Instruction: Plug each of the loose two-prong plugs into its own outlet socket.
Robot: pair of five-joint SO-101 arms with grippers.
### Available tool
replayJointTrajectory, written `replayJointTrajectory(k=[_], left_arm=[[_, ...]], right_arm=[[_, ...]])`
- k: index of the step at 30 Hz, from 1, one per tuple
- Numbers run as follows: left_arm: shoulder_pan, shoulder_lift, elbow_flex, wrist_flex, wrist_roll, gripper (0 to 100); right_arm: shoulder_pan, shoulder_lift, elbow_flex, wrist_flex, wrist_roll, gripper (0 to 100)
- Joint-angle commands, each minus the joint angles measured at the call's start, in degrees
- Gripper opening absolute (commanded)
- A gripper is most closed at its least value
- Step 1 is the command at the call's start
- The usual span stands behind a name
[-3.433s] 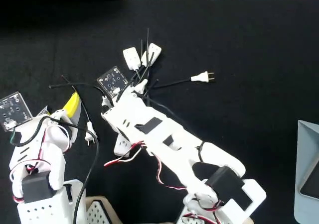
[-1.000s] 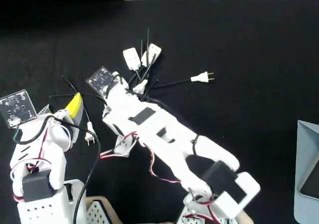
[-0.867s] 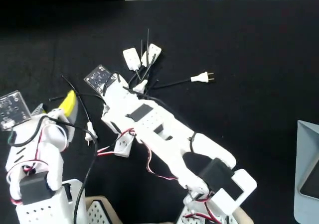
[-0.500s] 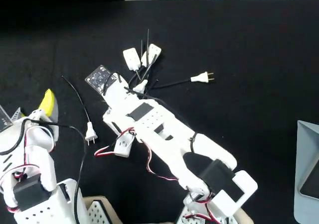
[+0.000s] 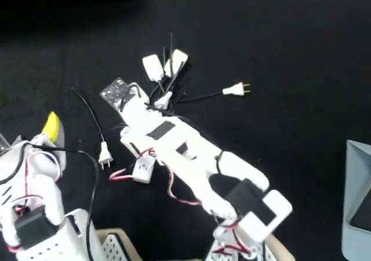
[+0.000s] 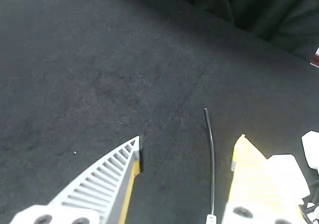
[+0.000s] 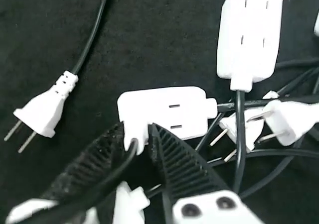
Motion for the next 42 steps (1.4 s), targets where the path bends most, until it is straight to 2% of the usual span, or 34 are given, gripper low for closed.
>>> replayJointTrajectory(k=[1, 6, 17, 36, 42], left_arm=[[-0.04, -0.18, 0.48, -0.70, -0.18, 30], [0.04, -0.18, 2.86, -3.16, -0.18, 30], [-0.04, -0.18, 4.44, -2.99, -0.18, 30], [-0.04, -0.18, 7.43, -3.16, -0.09, 30], [-0.04, -0.18, 7.69, -3.16, -0.09, 30]], right_arm=[[1.85, 1.19, 0.31, -0.44, -0.35, 1.1], [1.85, 1.63, -0.22, -0.53, -0.09, 1.1], [2.11, 3.38, -3.21, -0.18, 0.18, 1.1], [1.58, -21.93, -0.75, -0.26, 0.00, 1.1], [5.36, -31.08, -0.75, 0.00, 0.09, 1.1]])
